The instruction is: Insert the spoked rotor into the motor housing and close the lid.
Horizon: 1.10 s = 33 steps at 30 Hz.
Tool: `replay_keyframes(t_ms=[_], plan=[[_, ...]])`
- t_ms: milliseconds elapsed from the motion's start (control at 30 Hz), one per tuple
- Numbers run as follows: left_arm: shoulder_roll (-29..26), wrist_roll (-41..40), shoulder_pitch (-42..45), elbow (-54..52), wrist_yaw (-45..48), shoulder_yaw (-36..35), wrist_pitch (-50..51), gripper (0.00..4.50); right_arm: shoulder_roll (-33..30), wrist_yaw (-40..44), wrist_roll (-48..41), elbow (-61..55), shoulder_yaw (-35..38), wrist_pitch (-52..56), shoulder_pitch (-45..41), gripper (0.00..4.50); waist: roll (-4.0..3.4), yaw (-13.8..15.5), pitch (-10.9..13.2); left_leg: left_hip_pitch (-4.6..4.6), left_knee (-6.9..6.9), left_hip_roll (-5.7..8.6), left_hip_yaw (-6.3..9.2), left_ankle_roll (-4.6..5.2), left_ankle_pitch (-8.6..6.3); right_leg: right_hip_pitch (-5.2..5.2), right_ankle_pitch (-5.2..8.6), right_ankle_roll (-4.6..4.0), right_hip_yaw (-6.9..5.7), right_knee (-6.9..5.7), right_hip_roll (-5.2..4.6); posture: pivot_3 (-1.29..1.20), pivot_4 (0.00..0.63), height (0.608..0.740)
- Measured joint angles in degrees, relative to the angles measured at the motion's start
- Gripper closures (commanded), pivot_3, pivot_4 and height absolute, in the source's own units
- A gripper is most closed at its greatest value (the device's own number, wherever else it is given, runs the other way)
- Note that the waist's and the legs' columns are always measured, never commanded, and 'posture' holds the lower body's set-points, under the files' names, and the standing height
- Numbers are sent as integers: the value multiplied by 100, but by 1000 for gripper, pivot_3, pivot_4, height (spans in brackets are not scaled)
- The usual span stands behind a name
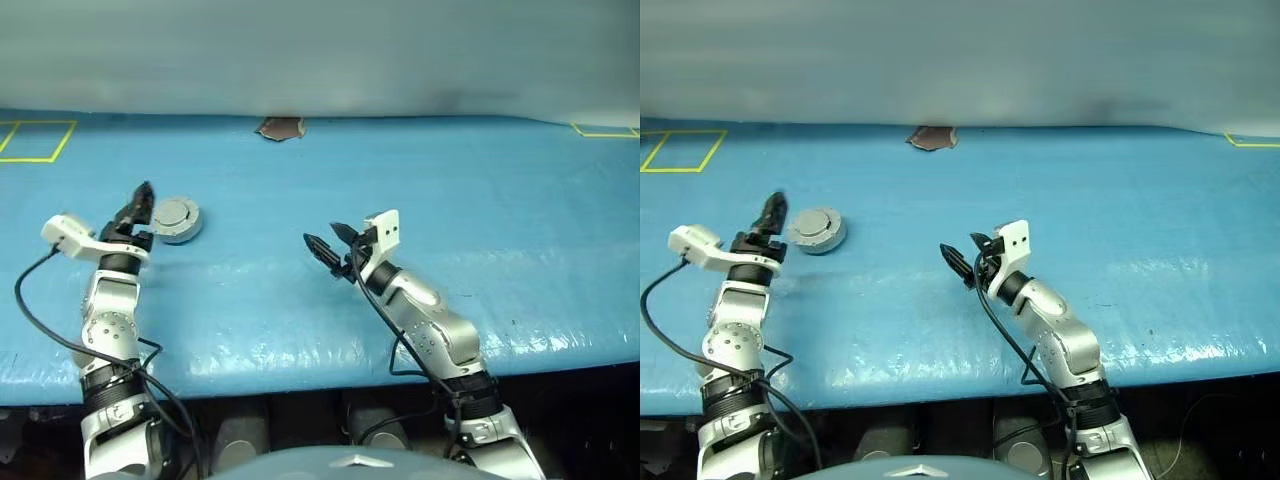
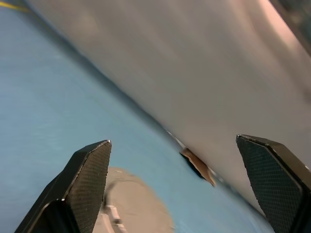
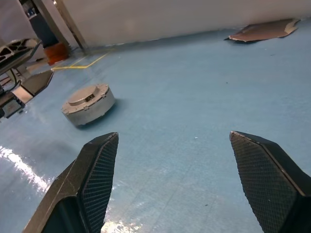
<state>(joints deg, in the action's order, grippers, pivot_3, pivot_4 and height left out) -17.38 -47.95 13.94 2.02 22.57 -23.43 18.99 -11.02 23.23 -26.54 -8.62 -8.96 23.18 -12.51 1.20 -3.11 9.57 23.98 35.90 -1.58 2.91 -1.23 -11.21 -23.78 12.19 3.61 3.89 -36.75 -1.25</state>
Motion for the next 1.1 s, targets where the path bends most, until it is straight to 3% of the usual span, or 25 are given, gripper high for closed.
replay_keyframes(t_ms=[300,400,467,667,1100], plan=[[-785,1273,-278,-493,1454,1742,57,19,-713,426,397,-336,97,-30,41,640,-2,-35,1,-11,-22,-4,-10,0,0,-6,9,-14,4,-2,0,0,150,740],[-1067,1640,-419,-493,1911,2222,100,0,-923,512,620,-305,97,-39,48,75,-1,-30,1,-10,-23,-4,-11,1,0,-9,10,-15,4,-1,-2,0,150,740],[-1278,1878,-458,-492,2202,2446,88,0,-987,600,692,-292,103,-39,56,12,-2,-32,2,-10,-23,-5,-11,1,0,-9,11,-16,4,-2,-2,0,150,740],[-1661,2350,-513,-495,2677,2712,39,0,-996,776,716,-288,170,-35,58,12,-3,-27,4,-10,-23,-5,-13,1,0,-10,11,-16,3,-3,-6,0,150,740],[-1467,2750,-398,-495,2622,2689,-242,0,-936,872,1044,-105,70,-15,48,12,-3,25,4,-11,-21,-4,-15,1,0,-9,10,-15,2,-6,-7,0,150,740]])
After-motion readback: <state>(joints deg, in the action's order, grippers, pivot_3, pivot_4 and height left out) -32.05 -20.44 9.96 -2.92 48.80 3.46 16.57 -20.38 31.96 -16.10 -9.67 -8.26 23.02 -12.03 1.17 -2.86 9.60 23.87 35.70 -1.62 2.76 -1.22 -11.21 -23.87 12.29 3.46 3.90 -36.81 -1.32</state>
